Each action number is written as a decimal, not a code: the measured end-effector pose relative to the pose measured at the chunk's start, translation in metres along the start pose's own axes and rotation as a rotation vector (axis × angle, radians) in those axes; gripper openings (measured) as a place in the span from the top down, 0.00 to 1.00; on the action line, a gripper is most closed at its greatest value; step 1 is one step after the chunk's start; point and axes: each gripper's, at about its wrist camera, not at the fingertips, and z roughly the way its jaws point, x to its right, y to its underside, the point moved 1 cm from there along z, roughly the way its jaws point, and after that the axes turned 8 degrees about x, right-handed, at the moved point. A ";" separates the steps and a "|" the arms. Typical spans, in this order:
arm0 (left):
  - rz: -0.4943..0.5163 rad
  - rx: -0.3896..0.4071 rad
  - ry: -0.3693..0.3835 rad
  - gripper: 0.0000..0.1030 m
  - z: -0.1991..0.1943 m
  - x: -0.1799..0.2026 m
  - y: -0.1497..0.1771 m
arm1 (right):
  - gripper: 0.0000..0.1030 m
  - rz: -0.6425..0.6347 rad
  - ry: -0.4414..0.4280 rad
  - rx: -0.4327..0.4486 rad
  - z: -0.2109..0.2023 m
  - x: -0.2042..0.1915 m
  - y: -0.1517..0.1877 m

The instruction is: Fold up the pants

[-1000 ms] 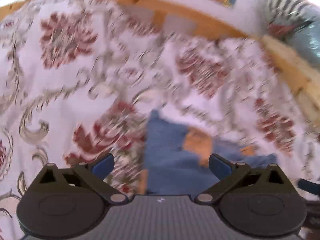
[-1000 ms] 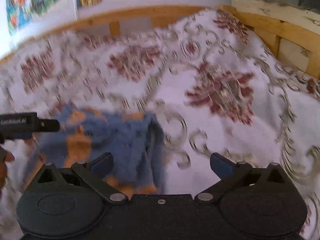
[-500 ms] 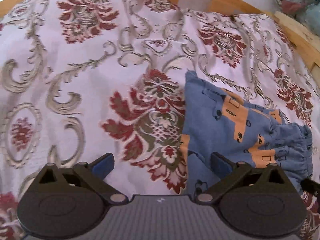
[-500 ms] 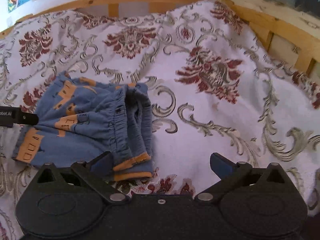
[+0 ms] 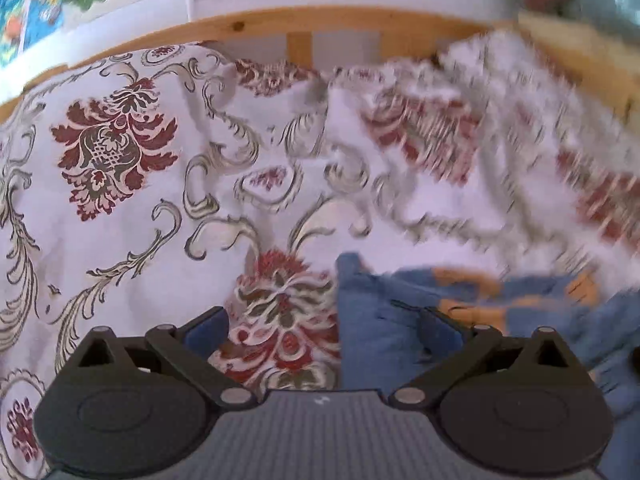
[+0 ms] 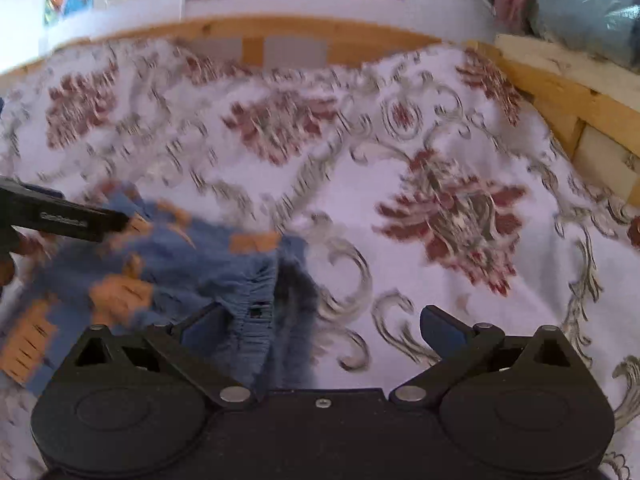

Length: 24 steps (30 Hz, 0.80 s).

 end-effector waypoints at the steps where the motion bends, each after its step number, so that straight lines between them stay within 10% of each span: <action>1: 0.006 0.003 -0.011 0.00 0.003 0.001 0.004 | 0.01 0.021 0.004 -0.004 0.002 0.005 0.000; 14: -0.041 0.001 -0.090 0.00 0.027 -0.006 0.001 | 0.01 0.039 0.038 0.007 0.002 0.014 0.003; 24: -0.098 -0.040 -0.080 0.00 0.016 -0.017 -0.008 | 0.01 -0.076 0.105 0.196 -0.039 -0.003 -0.005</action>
